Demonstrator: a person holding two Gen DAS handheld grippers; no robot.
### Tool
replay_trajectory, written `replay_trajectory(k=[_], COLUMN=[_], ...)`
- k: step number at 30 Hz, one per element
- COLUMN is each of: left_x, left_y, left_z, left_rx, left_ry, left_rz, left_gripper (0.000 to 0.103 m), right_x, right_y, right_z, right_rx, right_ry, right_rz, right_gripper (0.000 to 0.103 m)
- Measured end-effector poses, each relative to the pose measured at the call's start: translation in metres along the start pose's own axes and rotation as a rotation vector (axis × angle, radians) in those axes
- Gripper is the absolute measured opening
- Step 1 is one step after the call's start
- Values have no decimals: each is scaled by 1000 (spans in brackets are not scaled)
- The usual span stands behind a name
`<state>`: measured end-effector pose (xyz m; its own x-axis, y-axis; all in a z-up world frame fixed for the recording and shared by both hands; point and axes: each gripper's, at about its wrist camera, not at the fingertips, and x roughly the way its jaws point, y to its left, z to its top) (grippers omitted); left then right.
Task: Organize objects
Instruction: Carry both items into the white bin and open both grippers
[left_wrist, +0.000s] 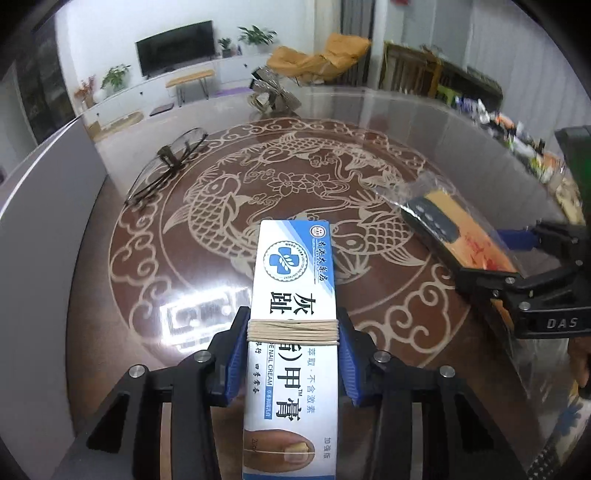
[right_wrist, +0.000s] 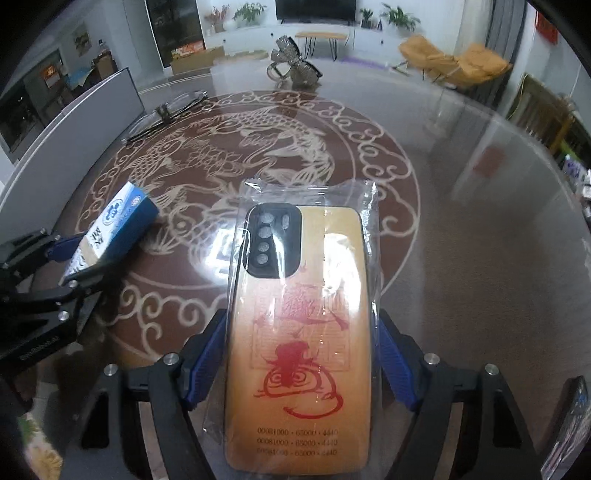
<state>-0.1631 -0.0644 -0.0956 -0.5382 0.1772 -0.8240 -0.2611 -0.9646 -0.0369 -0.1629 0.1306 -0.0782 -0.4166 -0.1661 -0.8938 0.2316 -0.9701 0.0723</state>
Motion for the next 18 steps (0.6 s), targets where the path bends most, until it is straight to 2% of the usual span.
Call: replay_trajectory(k=[2,4,8,10,13,15,18], left_x=[-15,-31,-69,-100,-149,-181,-226], left_y=[4,3,3,11,35,57,104], left_z=[-14,-24,-39,-44,-46,-48,-58], left_rx=[-57,-77,-129,-175,-252,-307,-381], left_ry=[-49,-98,-185,-247,-345,-403,-462], left_rz=[-53,-65,-106,-131,-142,-132,-51], left_gripper=[43,43,43,43,43,43,43], right_x=[-13,-24,-41,-53,-74,-92,-115], right_y=[-2,-7,-11,-4,19,49,107], right_z=[-12,-29,-52,-53,-36,-17,16], right_rx=[58,117,211,220,182,137,53], right_ry=[-28,-52,-73,-88,-138,-185,-238], right_rz=[64,119,182,195,219,266,370], right_gripper=[76,76,76,76,76,76,76])
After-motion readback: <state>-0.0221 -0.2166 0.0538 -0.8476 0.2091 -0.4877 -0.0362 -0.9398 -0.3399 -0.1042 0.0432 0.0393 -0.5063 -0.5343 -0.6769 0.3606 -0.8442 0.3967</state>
